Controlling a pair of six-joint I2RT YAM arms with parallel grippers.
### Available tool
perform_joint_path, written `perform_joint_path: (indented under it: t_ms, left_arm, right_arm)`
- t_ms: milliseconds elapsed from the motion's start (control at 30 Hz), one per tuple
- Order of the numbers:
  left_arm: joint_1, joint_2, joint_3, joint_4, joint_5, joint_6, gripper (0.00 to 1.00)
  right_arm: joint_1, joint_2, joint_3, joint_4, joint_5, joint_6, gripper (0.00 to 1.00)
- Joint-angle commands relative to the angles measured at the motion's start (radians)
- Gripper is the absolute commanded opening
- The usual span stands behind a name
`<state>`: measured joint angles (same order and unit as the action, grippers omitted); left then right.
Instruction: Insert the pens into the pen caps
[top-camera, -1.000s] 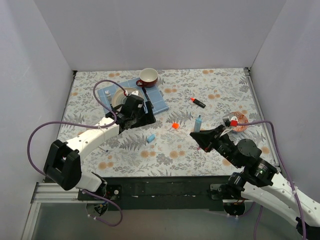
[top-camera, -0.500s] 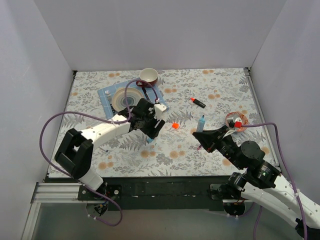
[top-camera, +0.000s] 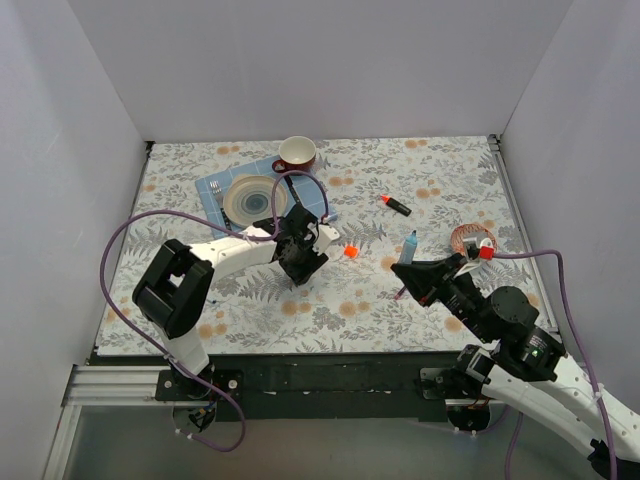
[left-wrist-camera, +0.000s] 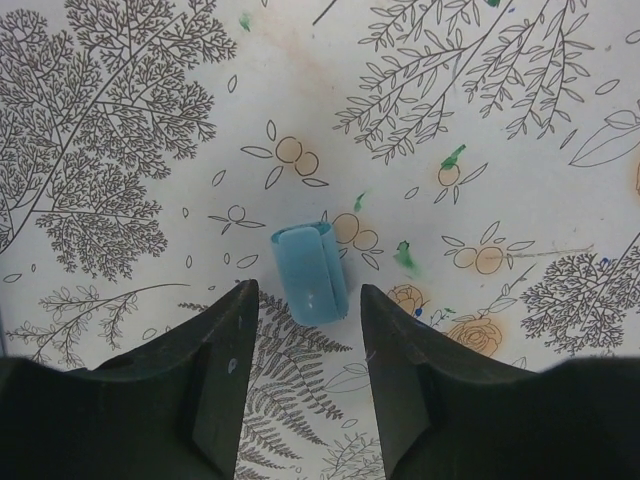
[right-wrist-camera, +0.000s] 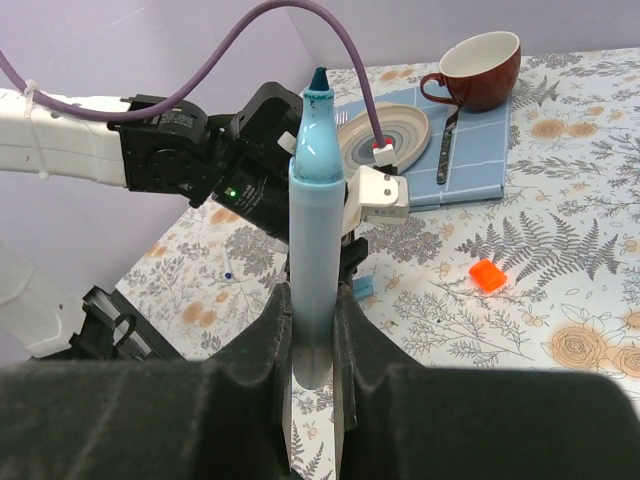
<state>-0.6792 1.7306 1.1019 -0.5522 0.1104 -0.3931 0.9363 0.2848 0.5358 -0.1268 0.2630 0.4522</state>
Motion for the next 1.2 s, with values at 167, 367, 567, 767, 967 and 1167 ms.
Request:
perform_joint_path:
  t_ms: [167,367,567,767,967,1167]
  left_arm:
    - [-0.011,0.001,-0.014,0.011,0.074,0.109,0.32]
    - [-0.026,-0.032,-0.043,0.024,0.107,0.217,0.25]
    - [-0.028,-0.043,-0.048,-0.023,0.156,0.361,0.29]
    - [-0.049,-0.103,-0.114,-0.023,0.206,0.560,0.12]
    - [-0.077,-0.183,-0.162,-0.022,0.189,0.672,0.15]
    - [-0.079,-0.319,-0.226,0.076,0.155,0.645,0.31]
  right_arm:
    - [0.001,-0.006,0.049,0.012,0.013,-0.009,0.01]
    - [-0.001,-0.022,0.073,-0.017,0.022,-0.006,0.01]
    - [0.001,-0.055,0.084,-0.046,0.048,-0.004,0.01]
    - [0.001,-0.076,0.087,-0.062,0.062,-0.004,0.01]
    - [0.001,-0.088,0.087,-0.068,0.067,-0.004,0.01]
    - [0.001,-0.096,0.089,-0.074,0.070,-0.003,0.01]
